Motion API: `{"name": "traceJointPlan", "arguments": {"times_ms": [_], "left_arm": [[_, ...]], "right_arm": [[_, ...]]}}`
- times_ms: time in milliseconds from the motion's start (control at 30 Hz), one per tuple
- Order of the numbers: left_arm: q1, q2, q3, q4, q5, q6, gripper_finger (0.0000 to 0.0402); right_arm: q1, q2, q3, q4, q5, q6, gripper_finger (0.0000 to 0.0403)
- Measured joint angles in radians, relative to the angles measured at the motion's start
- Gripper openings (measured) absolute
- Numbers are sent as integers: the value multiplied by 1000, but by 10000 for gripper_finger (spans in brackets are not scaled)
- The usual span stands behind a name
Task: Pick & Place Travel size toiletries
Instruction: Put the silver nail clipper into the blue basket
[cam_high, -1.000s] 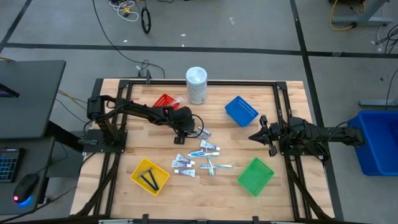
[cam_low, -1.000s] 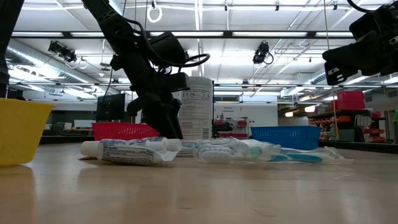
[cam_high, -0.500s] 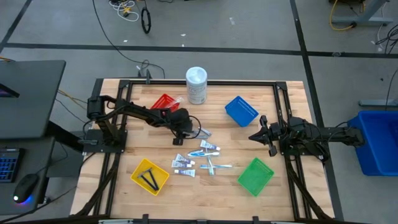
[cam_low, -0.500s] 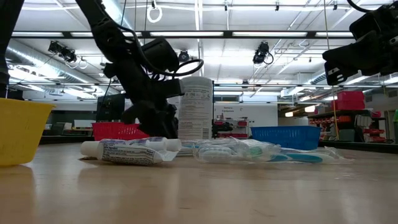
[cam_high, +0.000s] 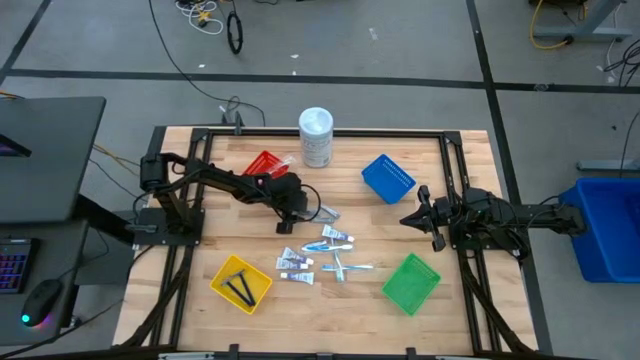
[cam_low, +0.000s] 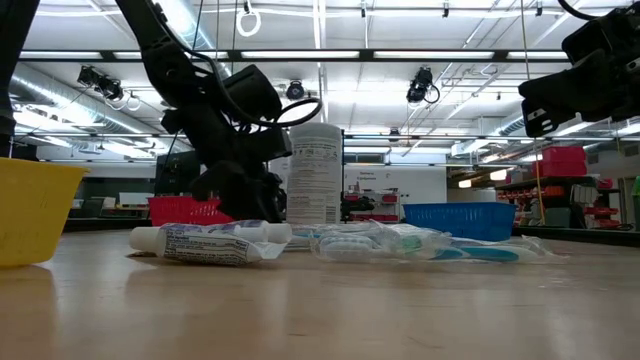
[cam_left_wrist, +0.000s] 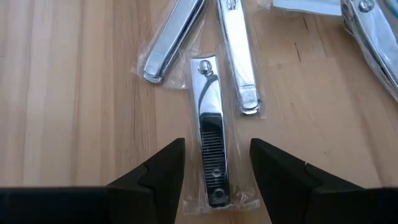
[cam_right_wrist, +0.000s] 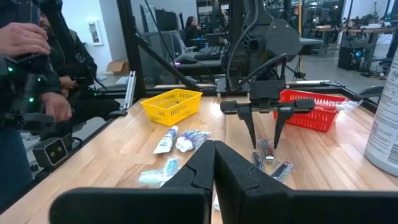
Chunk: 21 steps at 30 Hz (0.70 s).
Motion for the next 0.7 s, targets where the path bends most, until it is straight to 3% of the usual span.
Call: {"name": "traceJointPlan", "arguments": {"times_ms": [400,700], "left_arm": [[0,0,-6,3,11,-2,186],[0,0,-7,8,15,-2,126]], "right_arm": [[0,0,0,0,0,0,13],[0,0,0,0,0,0,13]]}}
